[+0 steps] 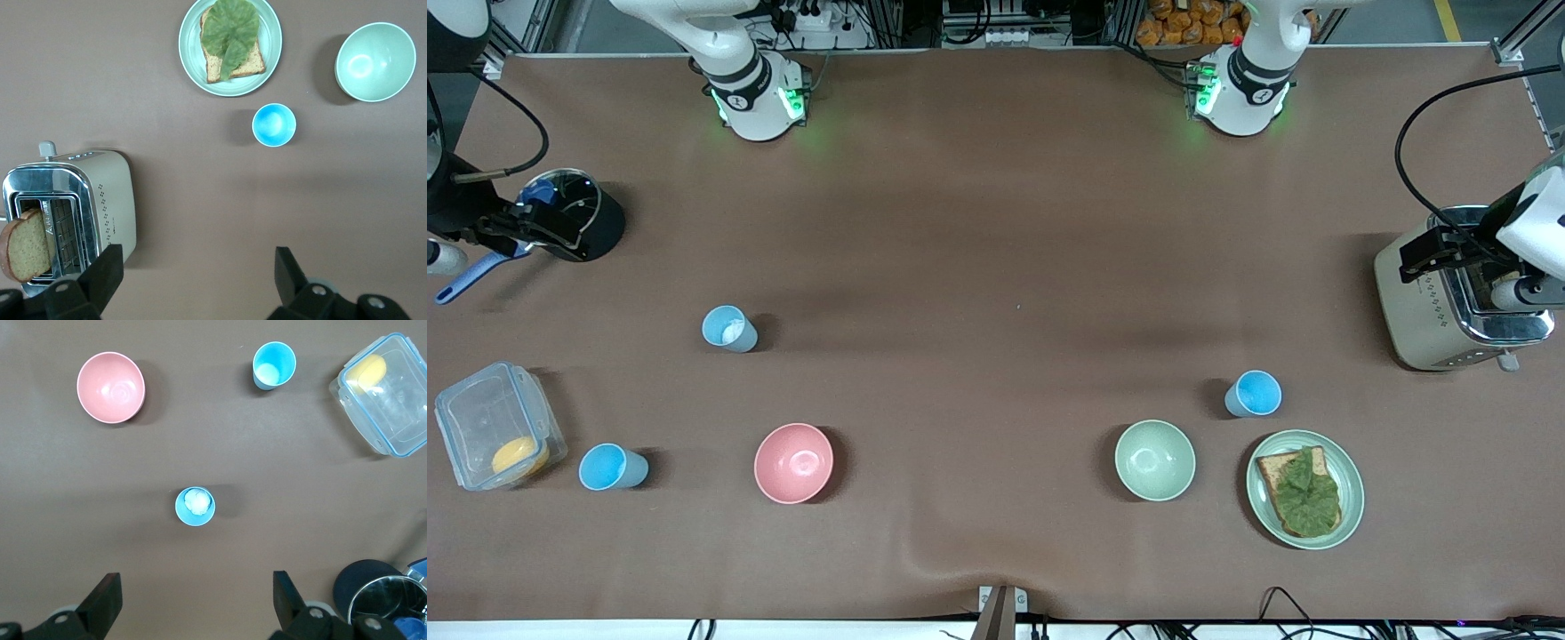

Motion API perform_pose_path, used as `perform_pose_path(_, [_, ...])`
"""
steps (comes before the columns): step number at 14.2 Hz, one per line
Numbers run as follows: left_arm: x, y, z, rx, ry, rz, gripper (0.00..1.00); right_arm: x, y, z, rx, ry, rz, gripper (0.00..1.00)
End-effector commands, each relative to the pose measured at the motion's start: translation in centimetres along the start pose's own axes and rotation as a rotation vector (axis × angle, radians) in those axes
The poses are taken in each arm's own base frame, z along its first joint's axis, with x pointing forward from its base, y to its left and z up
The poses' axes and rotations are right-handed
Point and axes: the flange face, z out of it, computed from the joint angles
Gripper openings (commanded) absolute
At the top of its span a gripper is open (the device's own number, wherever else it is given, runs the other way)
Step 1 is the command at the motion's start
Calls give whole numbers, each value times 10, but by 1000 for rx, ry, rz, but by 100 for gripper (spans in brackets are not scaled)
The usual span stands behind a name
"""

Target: Stack blue cups with both arms

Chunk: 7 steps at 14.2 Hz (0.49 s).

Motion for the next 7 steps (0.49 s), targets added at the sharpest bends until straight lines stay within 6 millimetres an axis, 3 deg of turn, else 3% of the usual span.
perform_pose_path(1, [-6, 3, -7, 6, 13, -9, 100, -1, -1, -4, 5, -2, 14, 100])
perform_pose_path(7, [-4, 4, -6, 7, 10, -20, 100, -1, -1, -3, 5, -3, 14, 100])
